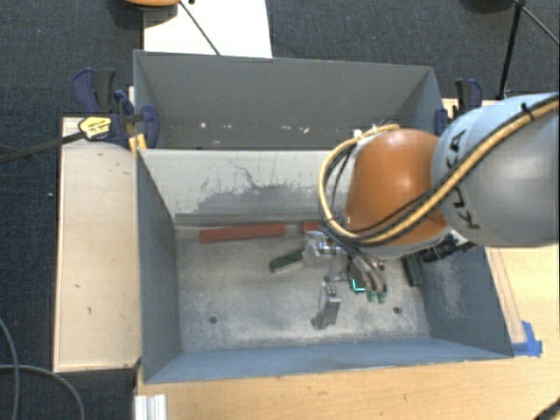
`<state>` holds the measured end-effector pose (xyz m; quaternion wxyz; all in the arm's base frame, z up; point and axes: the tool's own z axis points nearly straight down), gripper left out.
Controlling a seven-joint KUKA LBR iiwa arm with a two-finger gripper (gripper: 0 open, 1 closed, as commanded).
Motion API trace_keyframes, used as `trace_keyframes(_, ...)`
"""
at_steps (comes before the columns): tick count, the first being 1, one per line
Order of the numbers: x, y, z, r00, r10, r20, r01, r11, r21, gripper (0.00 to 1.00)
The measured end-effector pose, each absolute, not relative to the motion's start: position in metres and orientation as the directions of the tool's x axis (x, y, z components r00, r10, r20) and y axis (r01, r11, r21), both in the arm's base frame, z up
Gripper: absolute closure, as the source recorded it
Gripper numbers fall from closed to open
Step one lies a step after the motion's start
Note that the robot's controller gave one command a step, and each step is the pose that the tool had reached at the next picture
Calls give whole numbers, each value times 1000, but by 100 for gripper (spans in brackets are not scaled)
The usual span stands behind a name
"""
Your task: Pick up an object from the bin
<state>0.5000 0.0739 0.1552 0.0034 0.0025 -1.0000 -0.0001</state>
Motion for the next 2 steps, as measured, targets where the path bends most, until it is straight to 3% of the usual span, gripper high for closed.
trace_keyframes(1,502,74,159,-1000,-2,-1,-2,1000,1,0)
trace_keyframes(2,587,67,82,-997,-79,-11,-79,997,1,0)
